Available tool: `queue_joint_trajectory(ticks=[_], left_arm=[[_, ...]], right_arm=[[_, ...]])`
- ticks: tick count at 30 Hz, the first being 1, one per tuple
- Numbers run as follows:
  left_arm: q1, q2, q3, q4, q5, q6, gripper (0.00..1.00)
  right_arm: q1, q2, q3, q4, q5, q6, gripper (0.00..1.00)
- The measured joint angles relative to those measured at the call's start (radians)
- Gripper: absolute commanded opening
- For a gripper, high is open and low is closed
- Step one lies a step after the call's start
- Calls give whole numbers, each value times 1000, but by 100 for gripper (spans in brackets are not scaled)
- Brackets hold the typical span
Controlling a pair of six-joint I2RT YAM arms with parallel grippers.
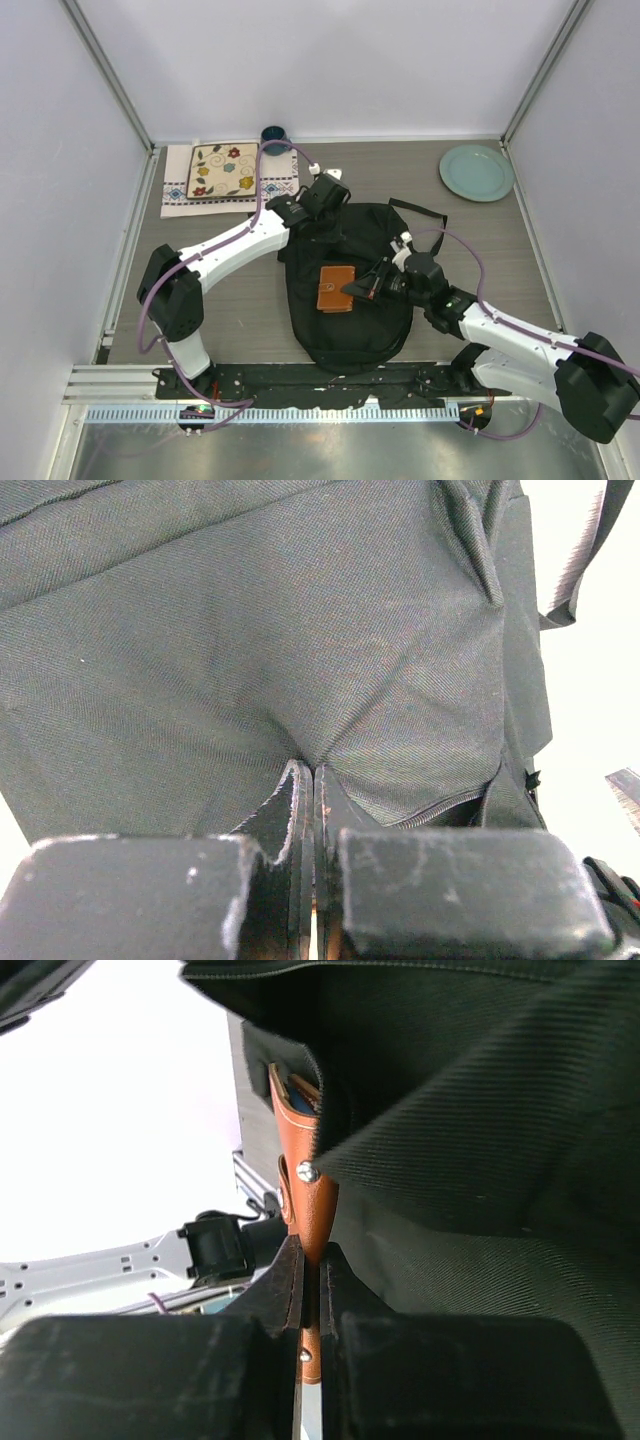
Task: Pack the student bag
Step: Place the personal item in the student bag.
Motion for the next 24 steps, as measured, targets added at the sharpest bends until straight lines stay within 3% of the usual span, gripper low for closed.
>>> queue_joint_trajectory(ticks=[6,16,24], left_arm=[[0,-21,-17,26,18,-8,0],[6,-90,-117,95,45,-18,0],[8,-100,-150,139,72,-43,0]], right_arm=[[-18,26,-45,73,47,34,0],[-239,155,-87,354,-11,102,0],[-241,175,-98,446,47,108,0]])
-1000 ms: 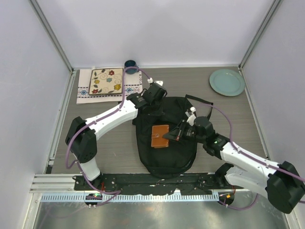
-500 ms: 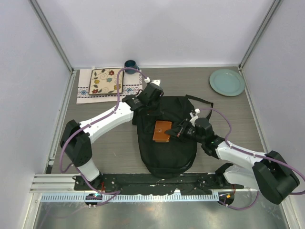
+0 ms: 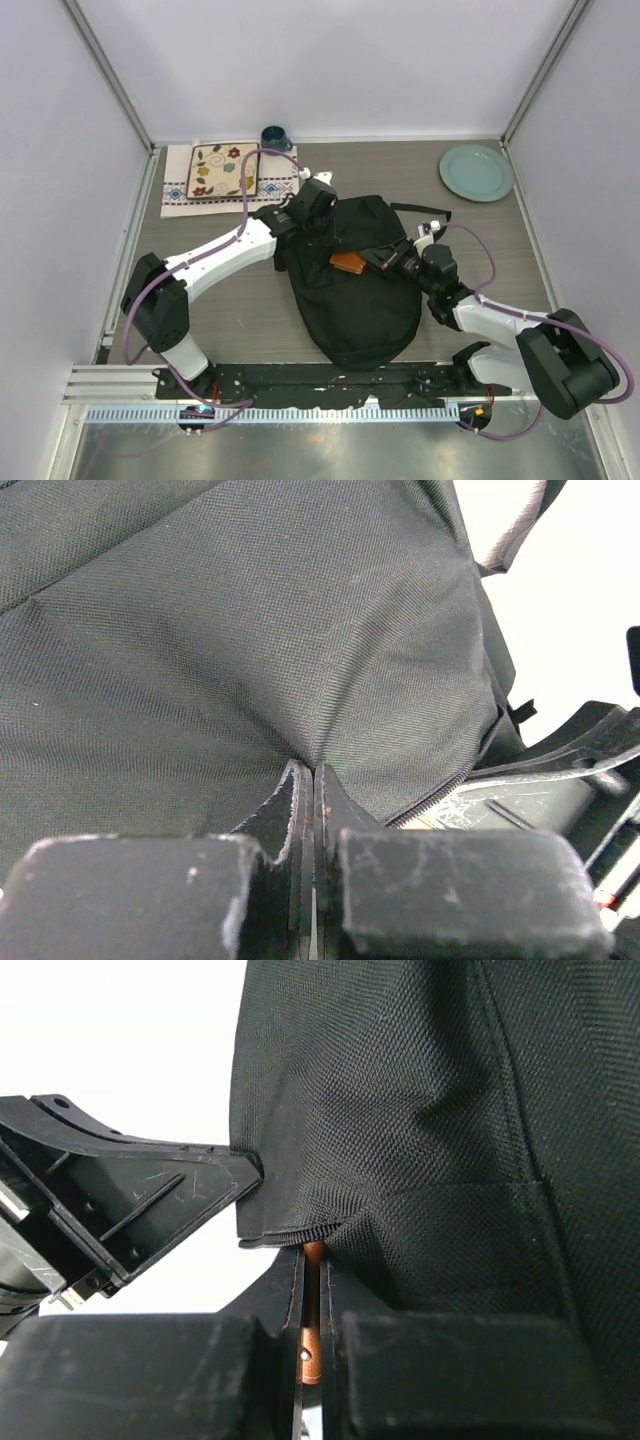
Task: Pack the student bag
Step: Place the personal item in the student bag.
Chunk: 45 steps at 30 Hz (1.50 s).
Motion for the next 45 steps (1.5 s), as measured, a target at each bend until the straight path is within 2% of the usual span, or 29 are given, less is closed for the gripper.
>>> queue_joint_trajectory(ticks=[8,16,22,25,28,32,37,43,45], left_arm=[[11,0,4,4,34,-11,0],[28,3,8,-8,33,24,0],[36,18,31,-26,35,46,0],[35,18,29,-20,47,41,0],[35,18,22,-5,61,35,0],[33,18,18,6,67,28,0],[33,18,18,6,71,19,0],[42,18,19,2,91,39,0],[51,17,19,4,107,48,0]], right_arm=[[157,113,-7,179,275,-42,1],[268,401,70,399,471,-51,1],[292,438,112,373,526,-86,21],[293,381,111,295,536,-116,15],[292,295,97,218,558,-131,1],[280,220,64,200,570,-114,0],[279,233,27,266,602,-45,1],[278,421,101,418,611,-35,1],[278,486,131,467,610,-35,4]])
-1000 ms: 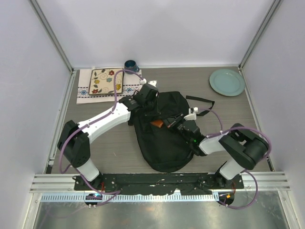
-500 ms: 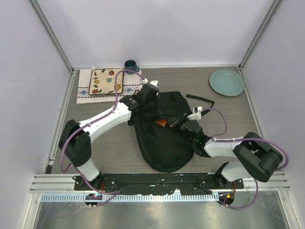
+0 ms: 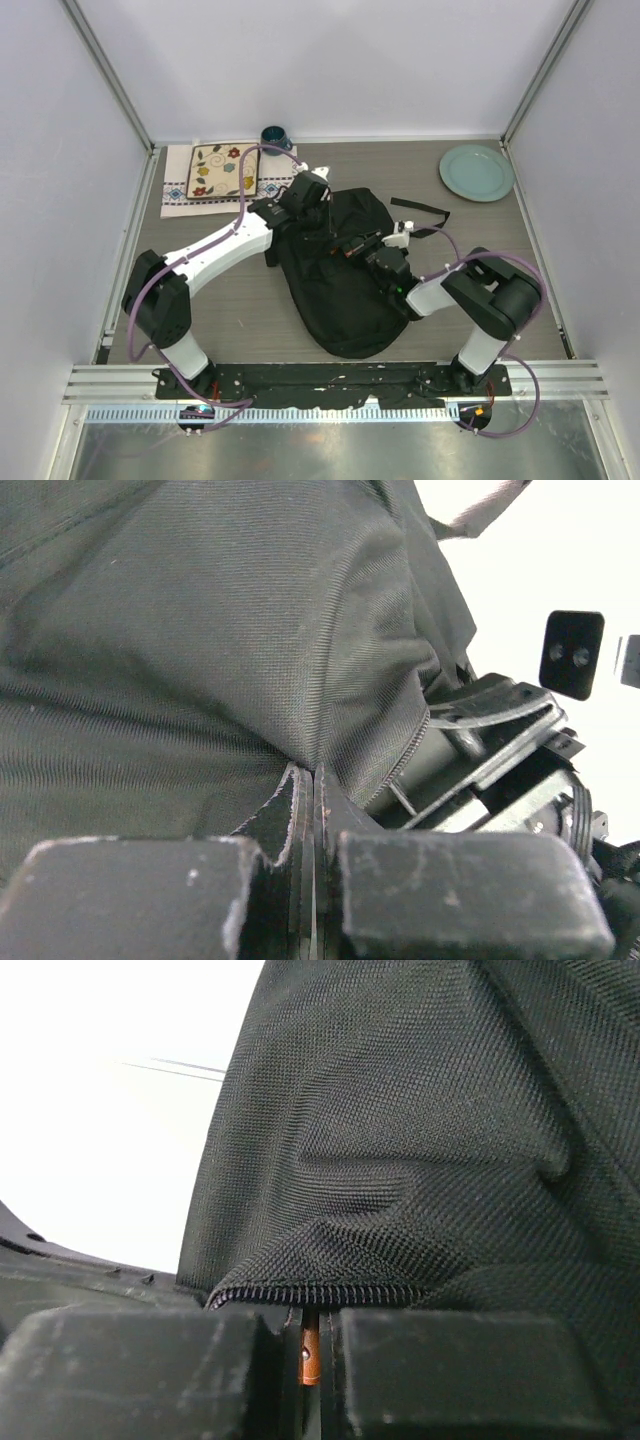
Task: Pack the student bag
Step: Place the personal item in the student bag.
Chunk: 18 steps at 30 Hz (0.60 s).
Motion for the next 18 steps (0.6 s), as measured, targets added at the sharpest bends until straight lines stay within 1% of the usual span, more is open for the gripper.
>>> queue_joint_trajectory(ticks=[2,3,4,6,8,9,11,13,16,18], left_arm=[[13,0,0,0,16,10,0],[18,0,0,0,25,13,0],[23,0,0,0,32,15,0],[30,0,0,0,36,16,0],[31,0,0,0,38,15,3],[32,-1,0,0,35,14,12],[34,-5,-4,2,31,10,13],[39,-18,-18,5,29,5,18],[47,-46,-61,10,28,-8,32],[53,-57,-92,17,28,-18,36]], right_arm=[[0,51,34,26,-5,-4,10],[0,76,54,36,-6,-6,21],[0,100,73,46,-8,-8,27],[0,133,99,49,-10,-14,34],[0,141,107,38,-14,-28,38],[0,139,109,29,-15,-35,43],[0,117,108,-5,-19,-47,48],[0,60,95,-72,-30,-74,55],[1,-56,51,-186,-51,-124,58],[1,-128,36,-269,-61,-163,59]])
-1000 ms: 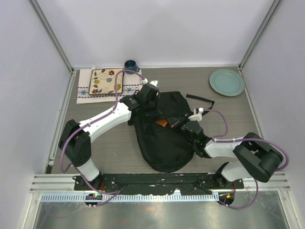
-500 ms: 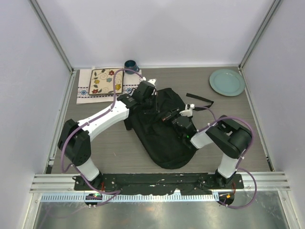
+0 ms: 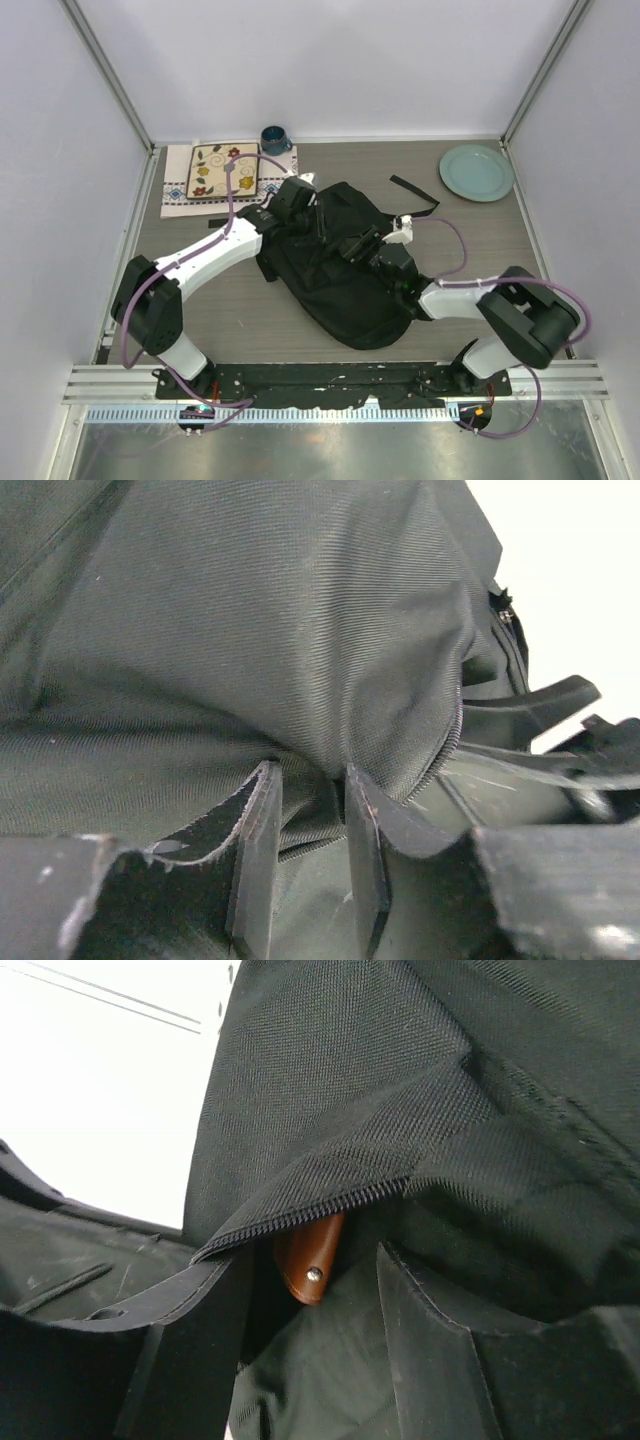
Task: Pack the student bag
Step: Place the personal item in the student bag, then zip the student bag at the center of the board.
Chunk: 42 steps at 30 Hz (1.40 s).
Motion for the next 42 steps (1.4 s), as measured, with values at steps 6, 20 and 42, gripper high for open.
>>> queue_joint_trajectory(ticks=[6,20,42], left_arm=[[11,-3,-46,9,2,-23,62],[11,-304,-198,-41,-118,-46,97],[12,-571,-695,191,-218,-369,92]], right_arm=[[-2,-160,-17,-216,-21,-90,33],[-7,-537,-101,-576,25,-142,41],[142,-232,354,-790,-198,-549,47]])
